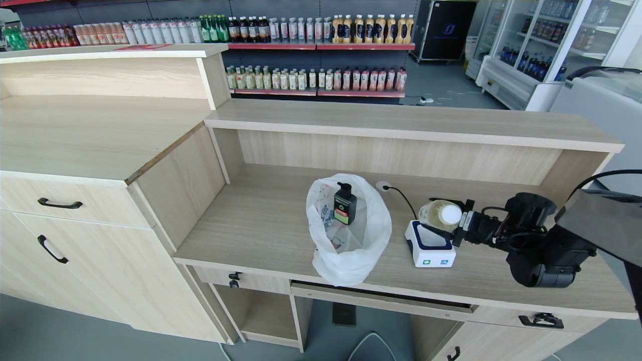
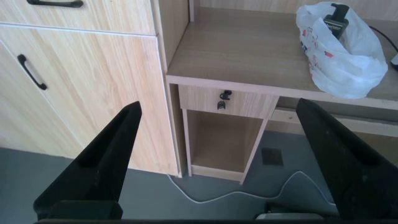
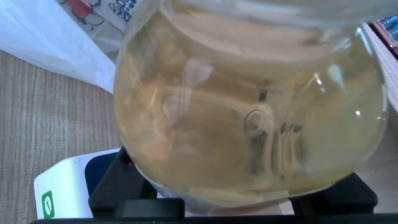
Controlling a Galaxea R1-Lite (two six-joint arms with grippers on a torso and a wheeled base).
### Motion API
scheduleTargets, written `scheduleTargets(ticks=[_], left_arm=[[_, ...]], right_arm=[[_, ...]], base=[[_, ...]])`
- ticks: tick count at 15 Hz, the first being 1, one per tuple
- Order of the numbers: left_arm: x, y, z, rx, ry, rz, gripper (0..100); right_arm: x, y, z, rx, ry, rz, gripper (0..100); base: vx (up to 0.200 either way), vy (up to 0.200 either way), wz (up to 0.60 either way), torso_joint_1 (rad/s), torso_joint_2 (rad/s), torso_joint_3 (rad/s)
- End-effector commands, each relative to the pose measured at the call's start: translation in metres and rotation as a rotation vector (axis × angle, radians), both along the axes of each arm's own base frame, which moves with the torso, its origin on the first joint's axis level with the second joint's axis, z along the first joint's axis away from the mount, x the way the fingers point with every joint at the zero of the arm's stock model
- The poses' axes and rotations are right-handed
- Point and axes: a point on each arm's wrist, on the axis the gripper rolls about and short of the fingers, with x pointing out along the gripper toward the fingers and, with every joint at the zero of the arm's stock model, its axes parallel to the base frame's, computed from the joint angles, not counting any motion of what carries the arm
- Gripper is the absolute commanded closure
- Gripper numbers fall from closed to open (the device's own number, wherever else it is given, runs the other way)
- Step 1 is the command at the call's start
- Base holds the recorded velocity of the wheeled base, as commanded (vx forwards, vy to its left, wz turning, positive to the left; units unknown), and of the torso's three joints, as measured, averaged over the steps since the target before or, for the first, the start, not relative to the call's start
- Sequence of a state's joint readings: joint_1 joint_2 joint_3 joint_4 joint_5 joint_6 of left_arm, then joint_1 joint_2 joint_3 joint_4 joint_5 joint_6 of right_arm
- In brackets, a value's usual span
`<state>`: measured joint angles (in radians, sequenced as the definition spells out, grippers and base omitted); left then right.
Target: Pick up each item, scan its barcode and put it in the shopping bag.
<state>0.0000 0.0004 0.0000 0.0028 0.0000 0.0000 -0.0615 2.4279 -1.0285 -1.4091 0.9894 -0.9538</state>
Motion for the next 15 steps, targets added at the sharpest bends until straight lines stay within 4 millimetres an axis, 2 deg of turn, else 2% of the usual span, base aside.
scheduleTargets(ticks=[1, 2, 4, 5, 6, 9, 10, 13, 15], left_arm=[[0.0, 0.0, 0.0, 0.002, 0.0, 0.0, 0], [0.0, 0.0, 0.0, 0.0, 0.0, 0.0, 0], [0.0, 0.0, 0.0, 0.0, 0.0, 0.0, 0], [0.0, 0.0, 0.0, 0.0, 0.0, 0.0, 0], [0.0, 0.0, 0.0, 0.0, 0.0, 0.0, 0], [0.0, 0.0, 0.0, 0.0, -0.002, 0.0, 0], [0.0, 0.0, 0.0, 0.0, 0.0, 0.0, 0], [0.0, 0.0, 0.0, 0.002, -0.002, 0.0, 0], [0.0, 0.0, 0.0, 0.0, 0.0, 0.0, 0]], right_arm=[[-0.009, -0.006, 0.055, 0.126, 0.056, -0.038, 100], [-0.019, -0.012, 0.083, 0.205, 0.104, -0.125, 100], [-0.046, -0.022, 0.124, 0.375, 0.245, -0.334, 100], [-0.054, -0.025, 0.131, 0.418, 0.284, -0.396, 100], [-0.075, -0.031, 0.146, 0.519, 0.382, -0.572, 100], [-0.112, -0.035, 0.148, 0.587, 0.464, -0.807, 100], [-0.118, -0.035, 0.15, 0.596, 0.449, -0.888, 100], [-0.121, -0.029, 0.152, 0.611, 0.382, -1.109, 100], [-0.122, -0.029, 0.152, 0.604, 0.371, -1.142, 100]], base=[[0.0, 0.0, 0.0, 0.0, 0.0, 0.0], [0.0, 0.0, 0.0, 0.0, 0.0, 0.0], [0.0, 0.0, 0.0, 0.0, 0.0, 0.0], [0.0, 0.0, 0.0, 0.0, 0.0, 0.0], [0.0, 0.0, 0.0, 0.0, 0.0, 0.0], [0.0, 0.0, 0.0, 0.0, 0.0, 0.0], [0.0, 0.0, 0.0, 0.0, 0.0, 0.0], [0.0, 0.0, 0.0, 0.0, 0.0, 0.0], [0.0, 0.0, 0.0, 0.0, 0.0, 0.0]])
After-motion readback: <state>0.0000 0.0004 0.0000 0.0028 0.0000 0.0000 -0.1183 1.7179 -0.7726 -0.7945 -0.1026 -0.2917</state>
